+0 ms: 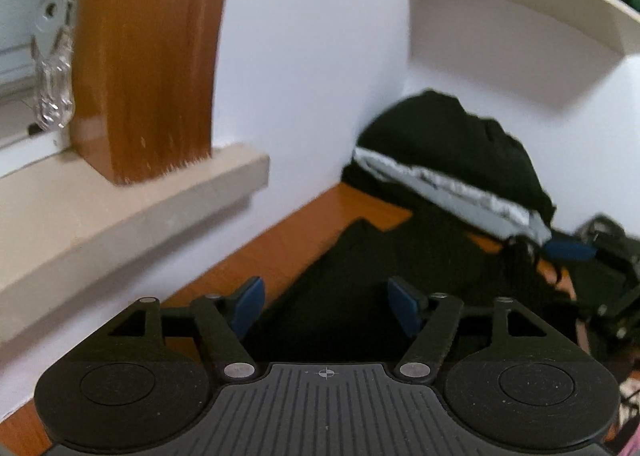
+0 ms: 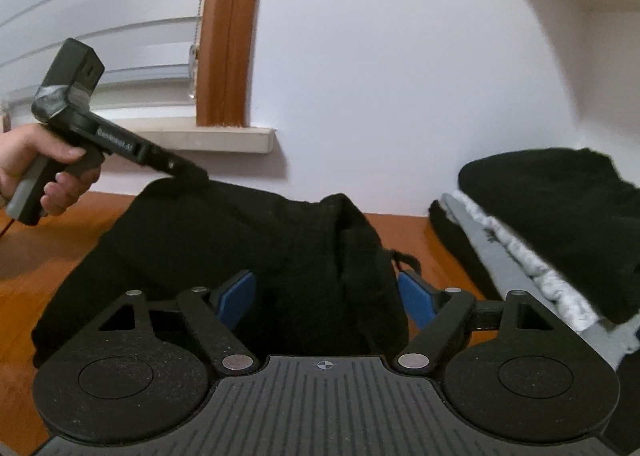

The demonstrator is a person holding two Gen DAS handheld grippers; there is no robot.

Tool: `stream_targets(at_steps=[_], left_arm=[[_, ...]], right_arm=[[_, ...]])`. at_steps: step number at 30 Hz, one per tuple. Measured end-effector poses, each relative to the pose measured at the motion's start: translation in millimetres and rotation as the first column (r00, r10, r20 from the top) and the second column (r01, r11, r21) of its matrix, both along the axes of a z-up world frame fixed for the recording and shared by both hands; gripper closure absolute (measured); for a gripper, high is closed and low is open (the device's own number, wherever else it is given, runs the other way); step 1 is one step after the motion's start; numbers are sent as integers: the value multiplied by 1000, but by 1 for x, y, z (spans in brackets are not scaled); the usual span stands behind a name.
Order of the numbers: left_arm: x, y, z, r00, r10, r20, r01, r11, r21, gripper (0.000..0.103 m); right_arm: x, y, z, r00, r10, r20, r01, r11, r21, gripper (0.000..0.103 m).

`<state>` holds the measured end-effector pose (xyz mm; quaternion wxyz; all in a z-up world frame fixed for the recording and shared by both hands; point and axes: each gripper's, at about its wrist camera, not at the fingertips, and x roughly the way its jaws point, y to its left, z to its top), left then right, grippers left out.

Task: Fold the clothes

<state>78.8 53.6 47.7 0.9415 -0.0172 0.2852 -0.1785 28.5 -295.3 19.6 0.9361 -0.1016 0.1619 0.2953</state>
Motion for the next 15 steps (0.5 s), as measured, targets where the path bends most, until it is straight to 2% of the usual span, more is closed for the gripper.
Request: stream_targets(at_steps=[3,7,11,15], left_arm=[[6,-3,-9,999,16,-45,-14,999,42,32],[10,-10,-20,998,25,-64,-17,992,126,33],[6,-3,-29,995,46,-84,-39,996,84,33],[-7,-1,-28,992,61,-106,-50,994,97,33]], right_arm=[[-15,3,0,1000,3,4,-3,1000,-8,25],[-36,13,1,1000,22,20,-21,999,-45,24],[-56,26,2,998,58,19,-57,998,-40,24],[-70,41,-4,990,138,-19,-139,990,-23,24]])
